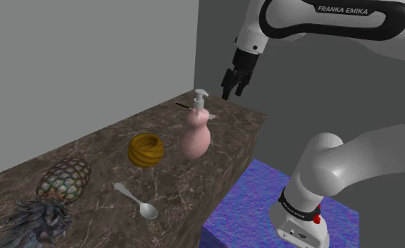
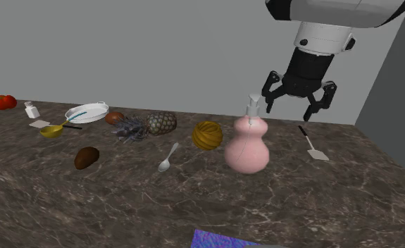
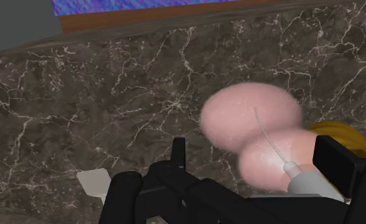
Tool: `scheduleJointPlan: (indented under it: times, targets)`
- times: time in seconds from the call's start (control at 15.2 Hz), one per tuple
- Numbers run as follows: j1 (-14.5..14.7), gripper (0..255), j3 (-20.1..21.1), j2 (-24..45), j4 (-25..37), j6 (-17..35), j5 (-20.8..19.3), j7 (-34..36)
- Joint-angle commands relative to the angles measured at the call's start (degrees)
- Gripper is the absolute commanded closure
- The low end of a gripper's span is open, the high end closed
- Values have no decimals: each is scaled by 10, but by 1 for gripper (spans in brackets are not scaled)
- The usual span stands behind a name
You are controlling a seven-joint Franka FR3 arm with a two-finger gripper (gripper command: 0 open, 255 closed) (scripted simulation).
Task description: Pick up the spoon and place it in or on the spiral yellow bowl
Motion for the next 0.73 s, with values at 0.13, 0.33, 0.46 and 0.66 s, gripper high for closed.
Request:
scheduleJointPlan:
  times: [0.13,0.33,0.46,0.66]
  targets:
    - [7,0,24,-1,-22,27,13,25]
    - [19,0,61,5,-49,70,34,62]
    - [27,0,86,13,-63,100,47,87]
    - [39,0,125,33,-77,146,64,125]
